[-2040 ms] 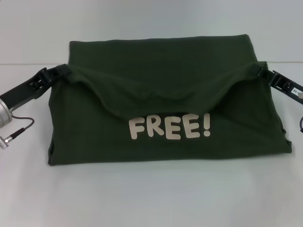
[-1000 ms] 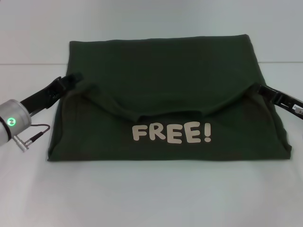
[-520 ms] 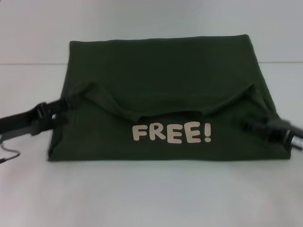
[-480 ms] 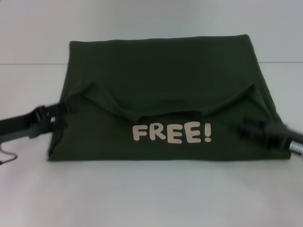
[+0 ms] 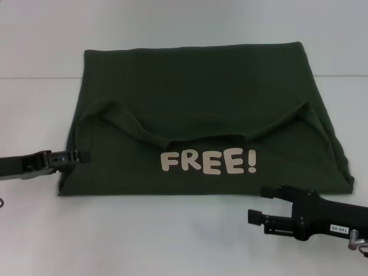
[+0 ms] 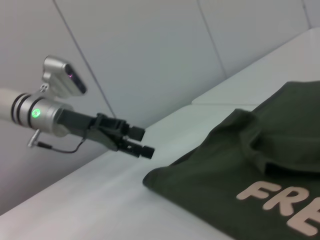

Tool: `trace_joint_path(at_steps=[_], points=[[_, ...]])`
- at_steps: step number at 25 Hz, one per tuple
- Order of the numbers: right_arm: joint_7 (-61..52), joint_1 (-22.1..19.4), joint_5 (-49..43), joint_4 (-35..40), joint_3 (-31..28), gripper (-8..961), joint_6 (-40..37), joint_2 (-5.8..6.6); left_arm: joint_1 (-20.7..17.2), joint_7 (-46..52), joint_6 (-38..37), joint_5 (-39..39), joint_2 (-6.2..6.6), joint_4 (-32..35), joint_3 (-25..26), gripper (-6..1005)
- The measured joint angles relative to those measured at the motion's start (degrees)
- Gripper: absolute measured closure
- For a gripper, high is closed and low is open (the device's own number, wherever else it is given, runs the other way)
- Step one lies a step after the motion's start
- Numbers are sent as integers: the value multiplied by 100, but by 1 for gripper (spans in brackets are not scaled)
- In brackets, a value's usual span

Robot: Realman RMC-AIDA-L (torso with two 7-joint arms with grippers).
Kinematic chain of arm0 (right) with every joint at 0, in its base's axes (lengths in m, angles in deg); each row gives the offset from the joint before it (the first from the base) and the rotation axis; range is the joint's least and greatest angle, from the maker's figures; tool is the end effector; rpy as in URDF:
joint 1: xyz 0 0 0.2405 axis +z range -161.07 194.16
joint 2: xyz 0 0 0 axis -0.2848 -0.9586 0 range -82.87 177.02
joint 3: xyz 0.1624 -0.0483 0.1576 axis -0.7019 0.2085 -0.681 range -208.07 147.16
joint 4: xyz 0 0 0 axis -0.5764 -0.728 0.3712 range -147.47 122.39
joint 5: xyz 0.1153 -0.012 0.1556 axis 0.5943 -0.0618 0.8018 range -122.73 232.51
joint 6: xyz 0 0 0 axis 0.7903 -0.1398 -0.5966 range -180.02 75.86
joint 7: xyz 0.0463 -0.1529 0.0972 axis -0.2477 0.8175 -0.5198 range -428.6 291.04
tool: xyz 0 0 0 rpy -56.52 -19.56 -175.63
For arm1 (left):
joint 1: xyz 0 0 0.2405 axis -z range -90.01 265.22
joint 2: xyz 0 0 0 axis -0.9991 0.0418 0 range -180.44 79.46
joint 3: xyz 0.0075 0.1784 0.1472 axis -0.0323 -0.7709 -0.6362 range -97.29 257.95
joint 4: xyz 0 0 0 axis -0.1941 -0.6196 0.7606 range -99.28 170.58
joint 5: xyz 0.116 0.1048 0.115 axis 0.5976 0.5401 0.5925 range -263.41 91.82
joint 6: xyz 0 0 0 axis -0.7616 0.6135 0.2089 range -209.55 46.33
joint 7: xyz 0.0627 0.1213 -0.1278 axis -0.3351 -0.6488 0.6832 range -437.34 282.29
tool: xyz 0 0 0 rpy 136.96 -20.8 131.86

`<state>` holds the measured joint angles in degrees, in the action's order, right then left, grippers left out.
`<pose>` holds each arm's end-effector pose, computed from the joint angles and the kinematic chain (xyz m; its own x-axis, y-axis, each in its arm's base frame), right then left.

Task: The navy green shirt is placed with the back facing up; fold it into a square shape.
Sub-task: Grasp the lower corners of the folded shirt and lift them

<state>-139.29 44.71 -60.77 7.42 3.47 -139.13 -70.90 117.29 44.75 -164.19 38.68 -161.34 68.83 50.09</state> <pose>0.2455 0.2857 -0.0585 0.6773 -0.4653 -0.5698 -0.5905 -0.8058 -0.0439 -0.2942 0.3380 0.0262 0.1973 0.8320 0.5186 0.9693 -0.2448 0.0241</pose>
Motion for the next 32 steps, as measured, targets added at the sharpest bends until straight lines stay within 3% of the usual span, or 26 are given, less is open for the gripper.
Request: trace_joint_path(at_steps=[11,20,32], points=[[6,-4,-33,-1,174,55,-18,-15,-7,-27,571,317,-104,5,-199,146],[11,16,-37,-1,242,55,20,-47,6,-84,563,323,-107,-4,-266,180],[1,10,-36,-1,246,56,61,-50,32,-78,641,323,-155,51,-802,226]])
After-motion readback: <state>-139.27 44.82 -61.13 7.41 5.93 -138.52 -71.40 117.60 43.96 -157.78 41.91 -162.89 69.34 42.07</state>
